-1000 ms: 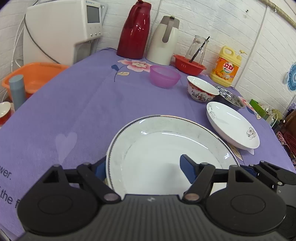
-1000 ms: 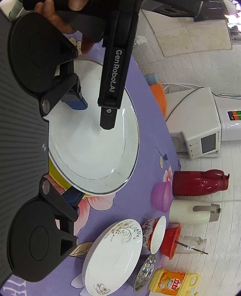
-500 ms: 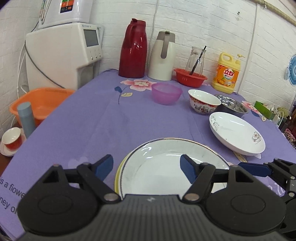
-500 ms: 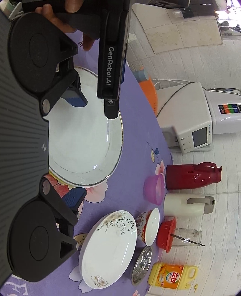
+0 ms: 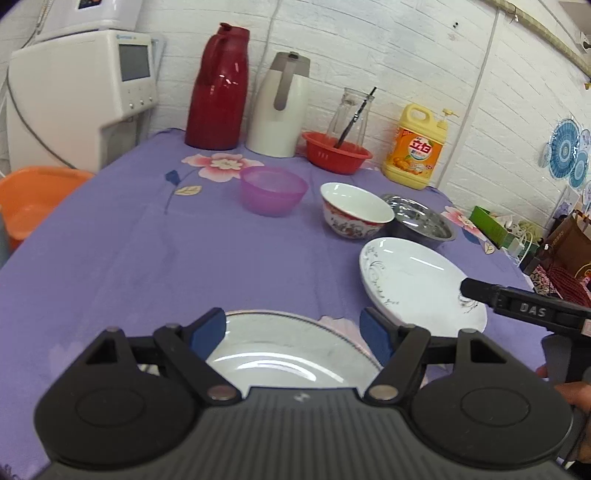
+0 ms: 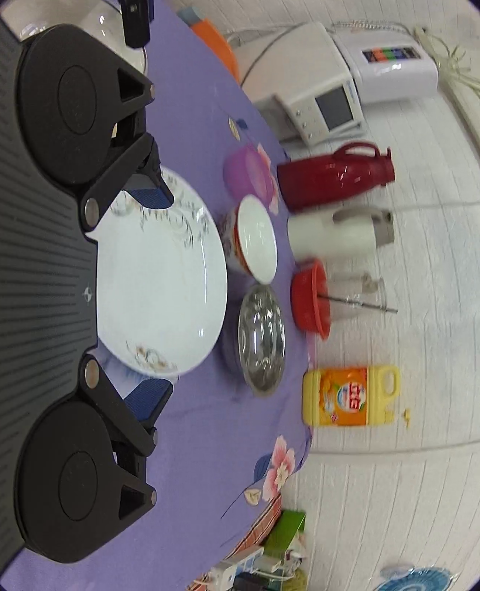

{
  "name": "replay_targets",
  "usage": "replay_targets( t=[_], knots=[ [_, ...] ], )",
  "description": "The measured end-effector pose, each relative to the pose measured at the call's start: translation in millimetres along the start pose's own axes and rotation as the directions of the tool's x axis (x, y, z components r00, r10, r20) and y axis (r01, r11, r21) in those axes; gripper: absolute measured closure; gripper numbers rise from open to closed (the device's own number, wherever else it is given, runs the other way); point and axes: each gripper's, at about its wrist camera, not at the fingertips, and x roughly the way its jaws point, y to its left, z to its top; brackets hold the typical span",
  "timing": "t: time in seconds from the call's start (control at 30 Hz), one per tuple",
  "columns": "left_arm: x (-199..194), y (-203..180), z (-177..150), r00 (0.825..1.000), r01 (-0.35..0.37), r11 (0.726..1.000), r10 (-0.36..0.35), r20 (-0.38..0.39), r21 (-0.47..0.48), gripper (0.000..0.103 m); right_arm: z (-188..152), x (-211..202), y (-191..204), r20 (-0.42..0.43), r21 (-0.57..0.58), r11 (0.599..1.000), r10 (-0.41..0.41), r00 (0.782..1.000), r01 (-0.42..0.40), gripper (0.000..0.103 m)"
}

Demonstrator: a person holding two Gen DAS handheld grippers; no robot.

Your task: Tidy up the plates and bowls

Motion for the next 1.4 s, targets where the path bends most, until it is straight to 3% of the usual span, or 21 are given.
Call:
replay_targets(
  t=[0.13,0.3,0.57,1.4],
  knots=[
    [42.8,-29.3,17.6,0.996,0.064,0.998,-0.063,-0.060,0.012,0.031,3.7,38.0,-23.2,-0.070,0.034,0.999,-0.029,0.997,0.032,0.000],
    [81.4,-61.6,27.9,0.995,0.032,0.997,-0.024,-0.100,0.074,0.031,-4.3,51.2,-28.4,-0.110,0.056,0.998,-0.002,0.994,0.009,0.000],
    [104.0,-80.2,33.5,0.994,0.019,0.991,-0.004,-0.112,0.130,0.030,-9.5,53.8,-29.1,-0.112,0.052,0.998,0.032,0.993,-0.026,0.000],
    [150.5,-106.1,29.8,0.982,-0.002,0.983,0.037,-0.185,0.185,0.030,-11.4,54.4,-28.3,-0.112,0.040,0.997,0.064,0.992,-0.059,0.000]
  ],
)
